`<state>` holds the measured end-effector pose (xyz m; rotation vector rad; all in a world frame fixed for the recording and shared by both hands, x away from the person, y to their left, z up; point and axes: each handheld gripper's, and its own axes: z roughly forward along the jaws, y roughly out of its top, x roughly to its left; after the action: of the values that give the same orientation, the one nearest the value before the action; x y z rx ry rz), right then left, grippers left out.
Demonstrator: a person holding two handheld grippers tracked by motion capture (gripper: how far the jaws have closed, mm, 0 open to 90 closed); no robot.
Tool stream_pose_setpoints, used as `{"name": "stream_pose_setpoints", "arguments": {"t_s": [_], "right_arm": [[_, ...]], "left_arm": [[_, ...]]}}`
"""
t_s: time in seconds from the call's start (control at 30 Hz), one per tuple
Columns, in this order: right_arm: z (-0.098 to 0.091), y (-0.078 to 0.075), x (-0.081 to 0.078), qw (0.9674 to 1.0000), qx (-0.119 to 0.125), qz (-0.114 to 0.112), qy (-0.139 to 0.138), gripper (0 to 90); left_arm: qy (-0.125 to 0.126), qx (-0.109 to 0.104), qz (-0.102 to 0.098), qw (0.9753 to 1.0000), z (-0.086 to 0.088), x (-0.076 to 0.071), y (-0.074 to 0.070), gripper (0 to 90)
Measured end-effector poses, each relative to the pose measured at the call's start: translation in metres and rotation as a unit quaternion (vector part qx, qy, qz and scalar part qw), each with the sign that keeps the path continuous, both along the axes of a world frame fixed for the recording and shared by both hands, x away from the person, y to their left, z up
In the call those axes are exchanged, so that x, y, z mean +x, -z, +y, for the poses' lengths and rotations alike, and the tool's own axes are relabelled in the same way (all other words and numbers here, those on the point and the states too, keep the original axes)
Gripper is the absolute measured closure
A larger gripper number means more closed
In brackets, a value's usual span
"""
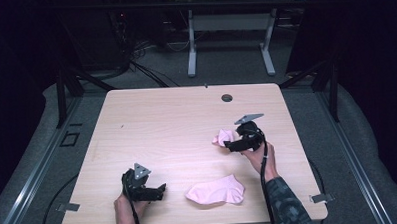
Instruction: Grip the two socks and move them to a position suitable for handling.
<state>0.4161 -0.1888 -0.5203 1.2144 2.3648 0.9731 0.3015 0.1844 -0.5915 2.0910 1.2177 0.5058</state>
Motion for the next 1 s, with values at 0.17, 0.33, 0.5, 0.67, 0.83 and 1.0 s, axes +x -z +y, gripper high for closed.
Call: {"name": "stream_pose_setpoints", "arguments": {"t_s": [0.17, 0.33, 0.5, 0.67, 0.83, 1.0], "right_arm": [[0.012, 0.010, 0.023, 0.9998, -0.017, 0.010, 0.006, 24.6], [0.016, 0.027, 0.039, 0.9989, -0.023, 0.039, 0.013, 39.0], [0.015, 0.039, 0.044, 0.9980, -0.030, 0.053, 0.013, 55.4], [0.014, 0.043, 0.044, 0.9981, -0.013, 0.058, 0.013, 72.5], [0.011, 0.041, 0.041, 0.9973, 0.012, 0.071, 0.012, 83.4], [0.013, 0.027, 0.028, 0.9962, 0.044, 0.073, -0.016, 83.7]], "left_arm": [[0.001, -0.002, -0.001, 1.0000, 0.000, -0.001, 0.000, 0.0], [0.002, -0.002, -0.002, 1.0000, 0.001, -0.001, 0.001, 0.0], [0.001, -0.003, -0.003, 1.0000, 0.000, -0.001, 0.001, 0.0], [0.001, -0.002, -0.003, 1.0000, 0.001, -0.001, 0.001, 0.0], [0.001, -0.002, -0.004, 1.0000, 0.001, -0.001, 0.001, 0.0], [0.001, -0.002, -0.004, 1.0000, 0.001, -0.001, 0.001, 0.0]]}}
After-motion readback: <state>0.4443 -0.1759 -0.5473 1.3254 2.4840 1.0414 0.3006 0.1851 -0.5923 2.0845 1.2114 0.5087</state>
